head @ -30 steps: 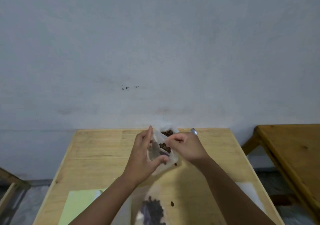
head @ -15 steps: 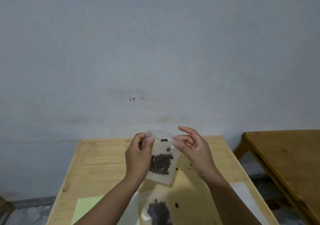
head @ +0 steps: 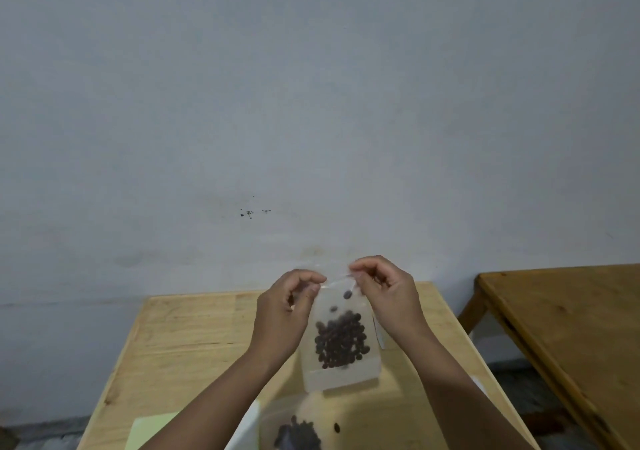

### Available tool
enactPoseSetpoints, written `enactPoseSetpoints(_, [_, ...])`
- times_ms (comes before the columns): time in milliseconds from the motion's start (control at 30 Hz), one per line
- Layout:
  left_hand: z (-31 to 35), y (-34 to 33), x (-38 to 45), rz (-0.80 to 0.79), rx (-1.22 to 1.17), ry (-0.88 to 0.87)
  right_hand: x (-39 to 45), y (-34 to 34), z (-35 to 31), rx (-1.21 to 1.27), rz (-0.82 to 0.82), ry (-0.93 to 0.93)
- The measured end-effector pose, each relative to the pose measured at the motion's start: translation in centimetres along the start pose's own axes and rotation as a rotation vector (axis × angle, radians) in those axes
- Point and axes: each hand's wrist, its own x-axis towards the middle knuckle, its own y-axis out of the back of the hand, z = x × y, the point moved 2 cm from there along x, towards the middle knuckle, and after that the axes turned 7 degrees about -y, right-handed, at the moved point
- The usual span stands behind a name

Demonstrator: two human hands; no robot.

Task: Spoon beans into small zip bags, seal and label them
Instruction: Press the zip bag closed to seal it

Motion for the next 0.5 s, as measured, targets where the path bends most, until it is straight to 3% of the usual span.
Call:
enactPoseSetpoints(267, [0.2, -1.0, 1.3, 0.049, -0.092, 0.083, 0.9, 1.7, 0.8, 0.143, -0.096, -0.114])
enactPoseSetpoints(500, [0.1, -2.3, 1.7, 0.073, -0.074, 0.099, 2.1, 2.5, 1.8, 0.103, -0.064, -0.131])
